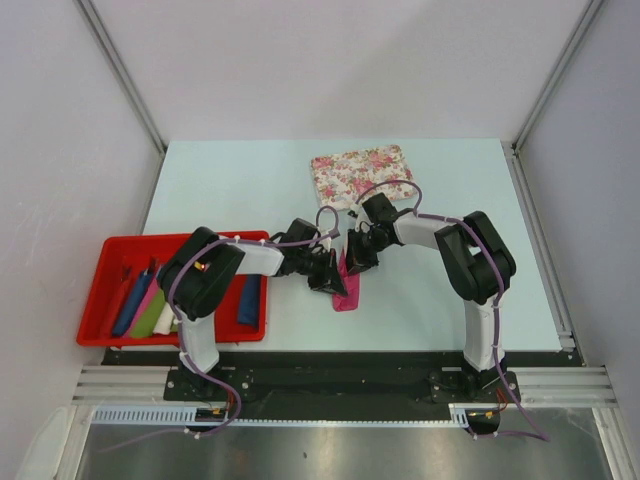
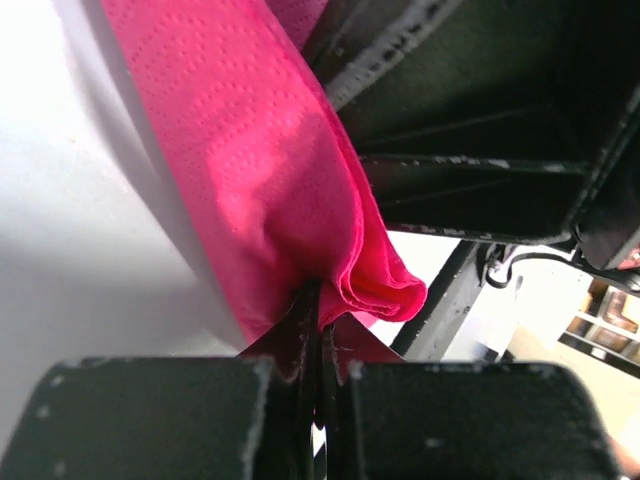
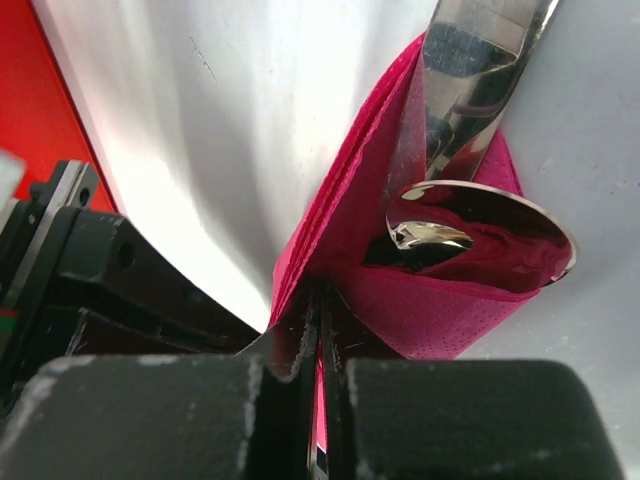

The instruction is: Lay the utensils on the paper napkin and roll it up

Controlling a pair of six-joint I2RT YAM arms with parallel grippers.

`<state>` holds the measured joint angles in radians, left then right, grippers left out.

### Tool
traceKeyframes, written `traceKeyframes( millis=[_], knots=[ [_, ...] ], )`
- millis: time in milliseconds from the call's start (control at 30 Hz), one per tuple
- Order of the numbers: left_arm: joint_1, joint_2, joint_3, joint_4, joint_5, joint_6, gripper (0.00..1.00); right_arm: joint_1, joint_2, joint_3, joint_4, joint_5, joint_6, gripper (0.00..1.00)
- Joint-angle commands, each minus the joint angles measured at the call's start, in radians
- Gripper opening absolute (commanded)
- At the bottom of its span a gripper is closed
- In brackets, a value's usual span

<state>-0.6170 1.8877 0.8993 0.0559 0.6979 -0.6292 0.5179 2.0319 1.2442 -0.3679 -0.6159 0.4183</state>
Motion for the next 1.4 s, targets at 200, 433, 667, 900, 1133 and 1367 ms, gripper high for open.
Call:
traceKeyframes(
  millis=[200,433,667,900,1133,1367],
  knots=[
    [0.033,0.04,0.024,-0.028,-0.051,-0.009,0.0,-0.01,-0.053,0.011,0.0,0.044,-0.003,0.11],
    [0.031,0.033,0.021,-0.022,-0.046,-0.001,0.0,-0.068,-0.11,-0.022,-0.002,-0.073,0.019,0.11],
    [0.031,0.03,0.026,-0.018,-0.04,0.0,0.0,-0.087,-0.09,-0.054,0.017,-0.1,0.016,0.09],
    [0.031,0.016,0.036,-0.018,-0.031,0.002,0.0,-0.081,-0.039,-0.077,0.05,-0.074,0.011,0.06],
    [0.022,-0.038,0.053,-0.007,-0.005,0.002,0.0,-0.075,-0.003,-0.092,0.058,-0.032,0.005,0.03],
    [-0.049,-0.098,0.101,0.015,0.031,0.037,0.0,-0.079,0.016,-0.094,0.055,0.001,0.008,0.01]
  ],
)
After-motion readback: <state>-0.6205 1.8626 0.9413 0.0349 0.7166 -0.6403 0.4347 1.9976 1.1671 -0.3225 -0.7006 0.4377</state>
